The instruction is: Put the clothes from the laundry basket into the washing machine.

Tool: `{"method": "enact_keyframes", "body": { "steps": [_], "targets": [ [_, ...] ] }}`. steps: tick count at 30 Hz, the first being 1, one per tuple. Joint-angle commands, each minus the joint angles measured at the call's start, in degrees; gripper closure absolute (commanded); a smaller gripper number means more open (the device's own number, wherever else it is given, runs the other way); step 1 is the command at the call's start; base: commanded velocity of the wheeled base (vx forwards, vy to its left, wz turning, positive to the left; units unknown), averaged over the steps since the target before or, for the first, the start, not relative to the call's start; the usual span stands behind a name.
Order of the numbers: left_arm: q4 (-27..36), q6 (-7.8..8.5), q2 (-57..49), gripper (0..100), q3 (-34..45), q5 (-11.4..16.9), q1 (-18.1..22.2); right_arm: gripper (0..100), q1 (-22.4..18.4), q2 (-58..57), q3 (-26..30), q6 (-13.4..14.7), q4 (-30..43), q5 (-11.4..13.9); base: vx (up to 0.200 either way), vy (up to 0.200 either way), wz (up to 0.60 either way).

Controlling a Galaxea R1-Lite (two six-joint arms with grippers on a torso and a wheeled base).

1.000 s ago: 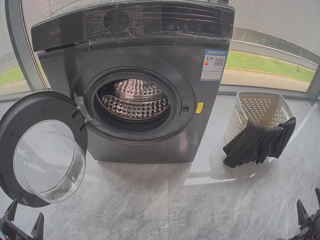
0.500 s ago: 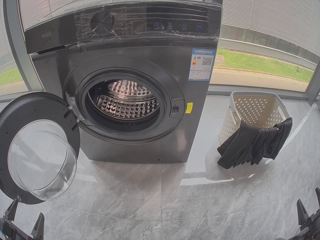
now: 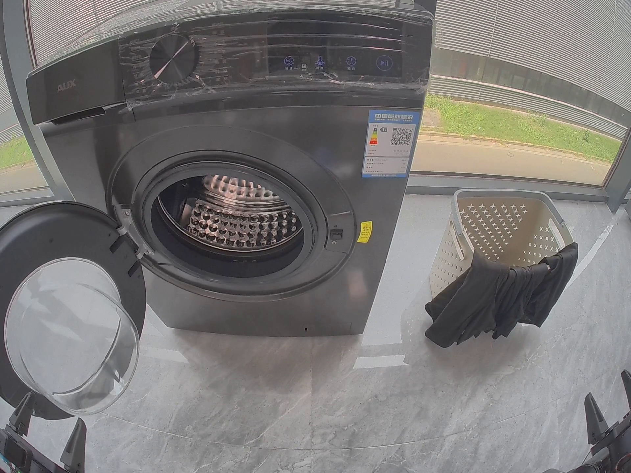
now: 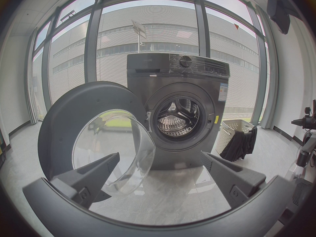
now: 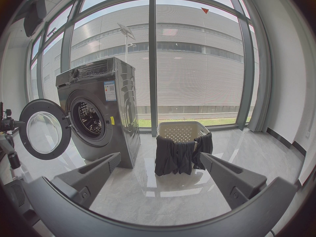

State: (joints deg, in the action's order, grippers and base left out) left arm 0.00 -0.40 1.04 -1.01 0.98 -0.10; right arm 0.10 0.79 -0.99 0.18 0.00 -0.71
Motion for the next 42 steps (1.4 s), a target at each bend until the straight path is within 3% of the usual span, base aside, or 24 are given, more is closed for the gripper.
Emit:
{"method": "enact_keyframes", "body": {
  "steps": [1, 11, 38, 42],
  "targets": [
    [0.00, 0.05, -1.04, 0, 1.01, -0.01, 0.01, 0, -0.01, -0.35, 0.99, -0.01, 0.00, 0.00, 0.200, 0.000, 0.00],
    [0.00, 0.14, -1.04, 0, 1.01, 0.08, 0.01, 0, -0.01, -0.35, 0.99, -0.01, 0.00, 0.00, 0.080, 0.000, 0.00],
    [0.00, 0.14, -1.04, 0, 1.01, 0.08, 0.01, 0, -0.01, -0.35, 0.99, -0.01, 0.00, 0.00, 0.000, -0.200, 0.00],
    [0.00, 0.14, -1.04, 0, 1.01, 0.08, 0.01, 0, -0.01, -0.35, 0.99, -0.01, -0.09, 0.00, 0.000, 0.000, 0.00]
  ]
}}
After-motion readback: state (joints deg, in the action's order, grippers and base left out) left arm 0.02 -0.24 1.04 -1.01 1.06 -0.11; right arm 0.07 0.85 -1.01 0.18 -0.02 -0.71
